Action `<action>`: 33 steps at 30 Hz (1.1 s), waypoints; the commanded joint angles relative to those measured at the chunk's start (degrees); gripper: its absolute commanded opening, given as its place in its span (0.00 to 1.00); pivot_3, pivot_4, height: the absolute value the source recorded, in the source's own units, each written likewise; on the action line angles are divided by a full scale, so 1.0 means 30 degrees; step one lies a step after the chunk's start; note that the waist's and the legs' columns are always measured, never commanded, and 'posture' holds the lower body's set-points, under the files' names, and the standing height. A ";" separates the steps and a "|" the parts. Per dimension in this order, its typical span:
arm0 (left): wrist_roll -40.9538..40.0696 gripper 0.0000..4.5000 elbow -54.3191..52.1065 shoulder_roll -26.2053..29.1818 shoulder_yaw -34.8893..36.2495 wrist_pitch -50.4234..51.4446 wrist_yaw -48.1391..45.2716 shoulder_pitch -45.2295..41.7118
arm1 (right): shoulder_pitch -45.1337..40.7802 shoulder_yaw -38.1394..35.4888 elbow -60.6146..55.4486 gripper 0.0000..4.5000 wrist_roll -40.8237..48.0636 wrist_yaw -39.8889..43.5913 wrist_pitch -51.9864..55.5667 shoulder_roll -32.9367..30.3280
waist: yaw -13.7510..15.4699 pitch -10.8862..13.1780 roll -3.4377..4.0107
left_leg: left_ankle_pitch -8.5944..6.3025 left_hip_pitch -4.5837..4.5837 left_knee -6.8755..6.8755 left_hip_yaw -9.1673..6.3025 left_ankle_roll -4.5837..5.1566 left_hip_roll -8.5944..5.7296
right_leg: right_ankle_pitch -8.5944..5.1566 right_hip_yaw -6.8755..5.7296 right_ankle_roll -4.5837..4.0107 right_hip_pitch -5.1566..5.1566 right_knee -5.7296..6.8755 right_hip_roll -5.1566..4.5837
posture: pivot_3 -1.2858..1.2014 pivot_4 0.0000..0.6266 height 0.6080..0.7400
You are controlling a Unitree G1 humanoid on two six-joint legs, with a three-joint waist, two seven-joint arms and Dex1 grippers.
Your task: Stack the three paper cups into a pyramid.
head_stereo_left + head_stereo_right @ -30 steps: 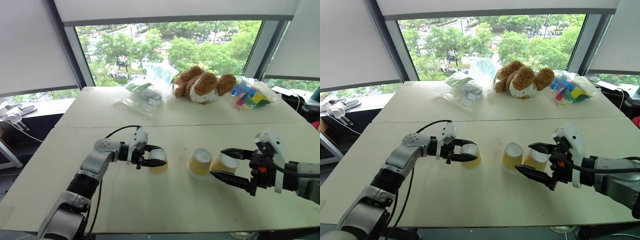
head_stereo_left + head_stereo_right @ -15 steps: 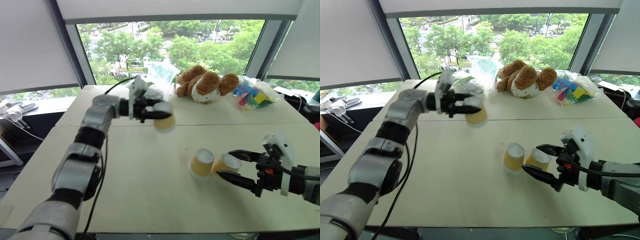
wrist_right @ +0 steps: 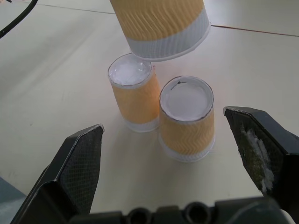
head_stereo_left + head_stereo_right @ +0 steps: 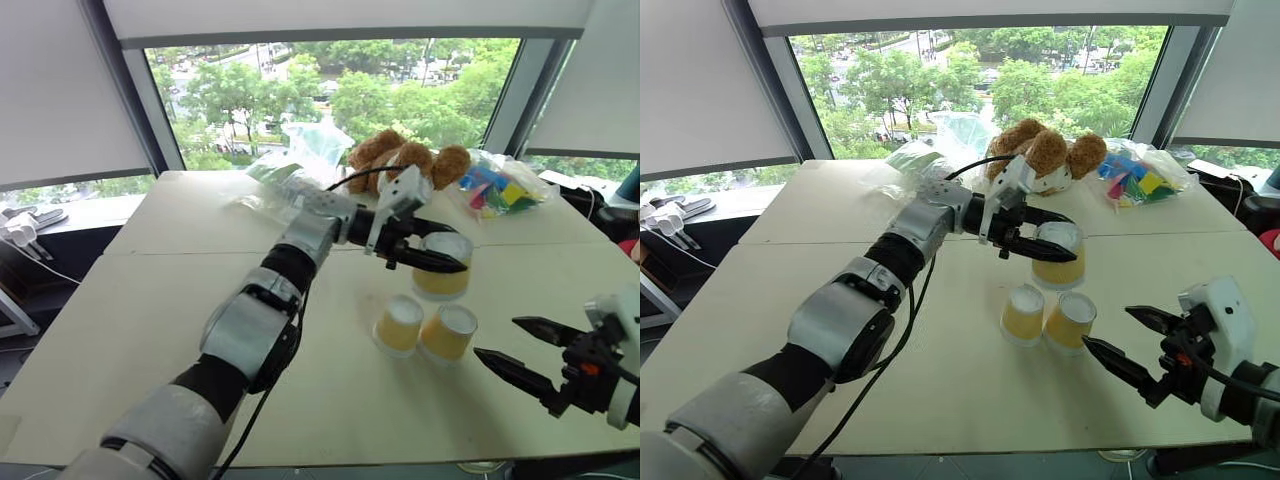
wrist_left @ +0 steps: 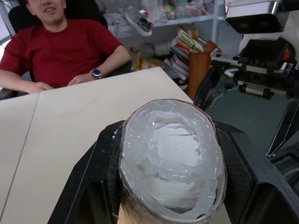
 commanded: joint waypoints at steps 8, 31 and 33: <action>0.0856 0.47 0.1561 -0.1034 0.0517 0.0356 -0.0742 -0.1289 | 0.2056 -0.0488 -0.2033 1.00 0.0412 -0.1717 -0.1662 0.1515 | 0.0087 -0.0001 0.0002 | -0.0002 -0.0006 0.0052 -0.0018 0.0003 -0.0010 | 0.0006 0.0002 0.0013 0.0018 0.0004 0.0003 | 0.52 0.24 1.00; 0.2237 0.99 0.2266 -0.1314 0.0933 0.0148 -0.0270 -0.0962 | 0.1968 0.1226 -0.1698 1.00 0.0059 -0.3042 -0.2845 0.1089 | 0.0082 -0.0003 0.0006 | -0.0003 -0.0006 0.0089 -0.0025 0.0006 -0.0011 | 0.0007 0.0002 0.0016 0.0032 0.0021 0.0008 | 0.52 0.24 1.00; 0.2155 0.99 0.2253 -0.1226 0.1203 0.0286 -0.0274 -0.1088 | 0.1834 0.1383 -0.1622 1.00 0.0019 -0.3044 -0.2888 0.1029 | 0.0076 -0.0004 0.0008 | -0.0003 -0.0006 0.0090 -0.0025 0.0006 -0.0011 | 0.0007 0.0002 0.0016 0.0032 0.0021 0.0008 | 0.52 0.24 1.00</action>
